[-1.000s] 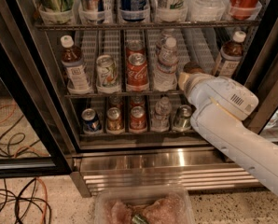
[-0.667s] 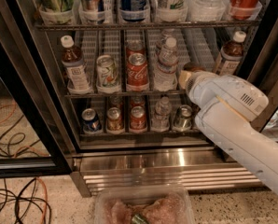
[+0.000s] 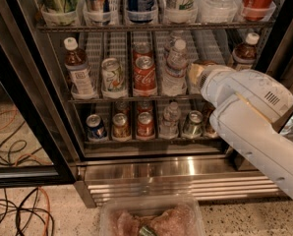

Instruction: Pick orange can from middle shelf of fridge

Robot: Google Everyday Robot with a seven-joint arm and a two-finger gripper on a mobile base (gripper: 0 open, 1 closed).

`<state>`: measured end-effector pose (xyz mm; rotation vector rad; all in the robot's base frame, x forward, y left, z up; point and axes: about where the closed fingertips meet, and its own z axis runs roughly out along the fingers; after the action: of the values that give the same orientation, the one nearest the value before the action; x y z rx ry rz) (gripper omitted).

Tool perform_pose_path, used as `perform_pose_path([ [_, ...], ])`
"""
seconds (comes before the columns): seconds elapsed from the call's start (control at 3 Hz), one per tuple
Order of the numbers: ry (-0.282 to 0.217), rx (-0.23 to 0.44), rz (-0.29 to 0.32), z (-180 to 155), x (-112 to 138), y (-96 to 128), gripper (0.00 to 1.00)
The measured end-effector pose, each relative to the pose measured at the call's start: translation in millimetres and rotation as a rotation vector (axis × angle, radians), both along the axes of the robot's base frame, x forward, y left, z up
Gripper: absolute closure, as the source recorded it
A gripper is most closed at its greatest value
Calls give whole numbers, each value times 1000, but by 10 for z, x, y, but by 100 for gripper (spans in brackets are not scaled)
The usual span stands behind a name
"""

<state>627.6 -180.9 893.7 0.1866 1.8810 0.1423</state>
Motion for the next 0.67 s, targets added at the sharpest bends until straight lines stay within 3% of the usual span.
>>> perform_pose_path([
  [0.33, 21, -24, -42, -76, -71, -225, 100],
  [0.67, 18, -42, -140, -146, -344, -686, 100],
])
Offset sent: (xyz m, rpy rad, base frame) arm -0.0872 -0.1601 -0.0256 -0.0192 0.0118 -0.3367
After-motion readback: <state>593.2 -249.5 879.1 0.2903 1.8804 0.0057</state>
